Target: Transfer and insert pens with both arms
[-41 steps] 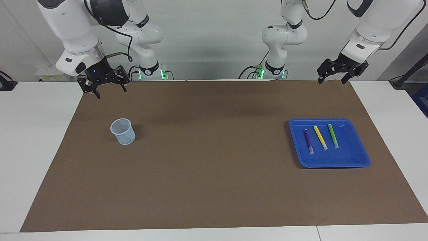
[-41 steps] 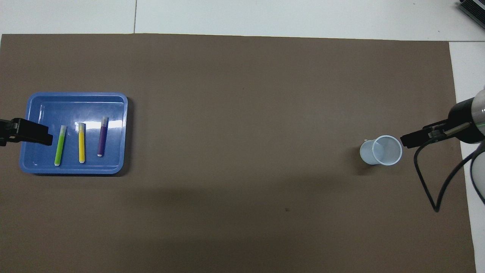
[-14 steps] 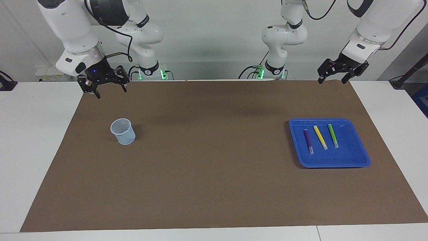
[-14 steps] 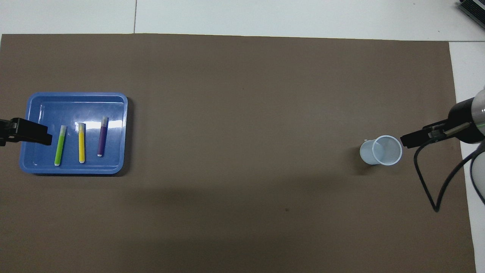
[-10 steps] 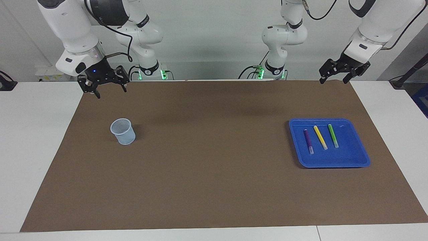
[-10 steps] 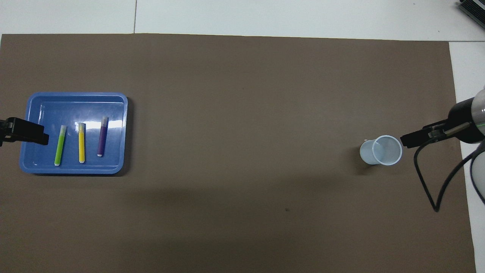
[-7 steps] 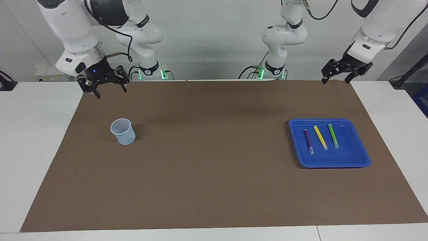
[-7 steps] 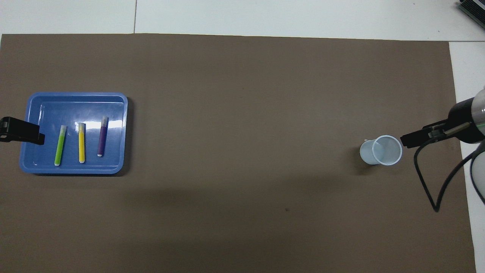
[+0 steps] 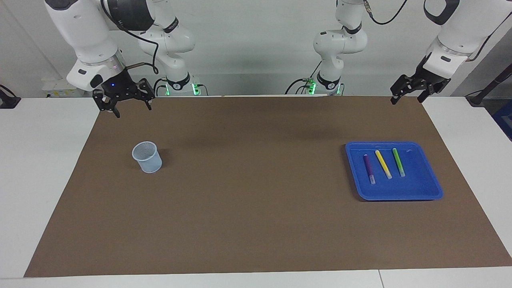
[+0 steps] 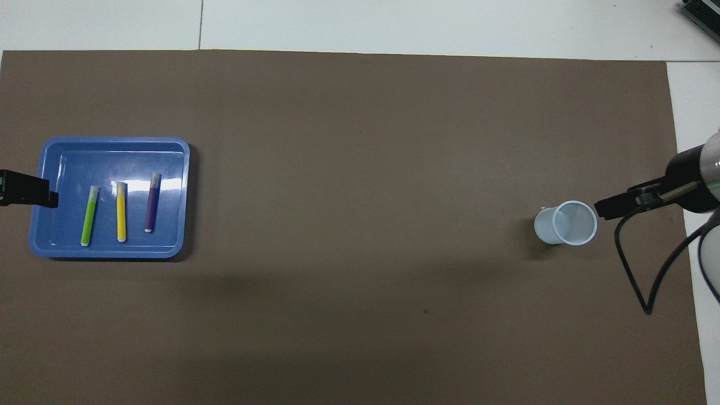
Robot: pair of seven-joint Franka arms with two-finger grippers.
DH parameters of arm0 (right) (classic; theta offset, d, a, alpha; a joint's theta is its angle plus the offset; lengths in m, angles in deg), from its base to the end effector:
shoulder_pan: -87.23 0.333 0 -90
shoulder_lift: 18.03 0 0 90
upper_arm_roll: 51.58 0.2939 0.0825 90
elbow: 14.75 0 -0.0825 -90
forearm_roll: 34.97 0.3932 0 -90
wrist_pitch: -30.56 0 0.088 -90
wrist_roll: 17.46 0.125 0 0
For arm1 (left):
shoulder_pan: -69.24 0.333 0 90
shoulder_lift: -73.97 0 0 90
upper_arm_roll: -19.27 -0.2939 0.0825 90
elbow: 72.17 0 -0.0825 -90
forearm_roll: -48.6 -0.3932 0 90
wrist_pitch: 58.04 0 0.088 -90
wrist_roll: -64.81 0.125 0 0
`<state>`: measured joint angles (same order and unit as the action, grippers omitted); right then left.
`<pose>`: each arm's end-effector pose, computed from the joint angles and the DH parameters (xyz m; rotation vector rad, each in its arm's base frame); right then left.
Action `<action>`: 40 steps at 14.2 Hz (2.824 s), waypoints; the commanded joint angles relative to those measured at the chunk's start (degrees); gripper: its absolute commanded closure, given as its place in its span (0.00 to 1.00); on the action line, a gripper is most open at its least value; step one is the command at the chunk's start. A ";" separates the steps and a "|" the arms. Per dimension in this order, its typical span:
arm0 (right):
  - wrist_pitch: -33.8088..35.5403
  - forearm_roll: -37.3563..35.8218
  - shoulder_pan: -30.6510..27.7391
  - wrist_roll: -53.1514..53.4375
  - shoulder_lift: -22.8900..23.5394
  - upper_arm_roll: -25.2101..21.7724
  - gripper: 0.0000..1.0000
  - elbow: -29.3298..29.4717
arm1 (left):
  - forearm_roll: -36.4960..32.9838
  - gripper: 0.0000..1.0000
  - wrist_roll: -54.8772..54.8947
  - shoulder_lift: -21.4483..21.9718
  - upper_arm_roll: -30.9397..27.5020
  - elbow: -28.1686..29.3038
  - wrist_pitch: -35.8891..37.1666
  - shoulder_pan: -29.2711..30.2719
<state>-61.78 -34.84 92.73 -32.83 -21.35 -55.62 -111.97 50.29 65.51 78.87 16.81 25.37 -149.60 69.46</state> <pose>0.5477 0.0134 0.5593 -3.0980 -0.4584 0.0413 0.5389 0.0224 0.5706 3.1073 0.0551 -0.0279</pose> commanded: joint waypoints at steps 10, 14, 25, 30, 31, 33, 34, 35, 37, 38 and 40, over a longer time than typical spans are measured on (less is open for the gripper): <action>0.58 -0.48 -0.05 -0.09 -0.73 0.00 0.00 -0.34 | 0.25 0.00 0.36 2.57 0.26 20.76 -20.67 -0.13; 0.58 -0.48 -0.05 -0.09 -0.64 0.00 0.00 -0.34 | 0.25 0.00 0.80 -0.51 0.26 21.46 -24.62 -1.26; 0.58 -0.48 -0.05 -0.09 -0.64 0.00 0.00 -0.34 | 0.25 0.00 1.06 -9.73 0.35 24.72 -39.12 -1.89; 0.58 -0.48 -0.05 -0.09 -0.64 0.00 0.00 -0.34 | 0.25 0.00 1.59 -15.36 0.52 24.54 -44.58 -1.98; 0.66 -0.48 -0.13 -0.09 -0.72 0.00 0.00 -0.34 | 0.25 0.00 1.67 -16.15 0.52 24.45 -45.37 -1.89; 0.58 -0.48 -0.13 -0.09 -0.64 0.00 0.00 -0.34 | 0.25 0.01 1.85 -18.17 0.52 24.37 -47.73 -1.89; 0.58 -0.48 -0.05 -0.09 -0.72 0.00 0.00 -0.34 | 0.25 0.01 1.85 -19.05 0.52 24.37 -49.05 -1.89; 0.58 -0.48 -0.05 -0.09 -0.73 0.00 0.00 -0.34 | 0.25 0.05 1.94 -19.32 0.52 24.37 -49.41 -1.89; 0.58 -0.48 -0.13 -0.09 -0.64 0.00 0.00 -0.34 | 0.25 0.13 1.94 -19.41 0.70 24.37 -49.42 -1.89; 0.58 -0.48 -0.05 -0.09 -0.64 0.00 0.00 -0.34 | 0.25 0.16 1.94 -19.41 0.70 24.37 -49.51 -1.89; 0.58 -0.48 -0.13 -0.09 -0.73 0.00 0.00 -0.34 | 0.25 0.27 2.03 -19.41 0.70 24.37 -49.68 -1.89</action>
<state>-61.78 -34.84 92.73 -32.83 -21.35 -55.62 -111.97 50.28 66.67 59.49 17.79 49.62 -198.09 67.98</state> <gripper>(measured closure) 0.000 0.172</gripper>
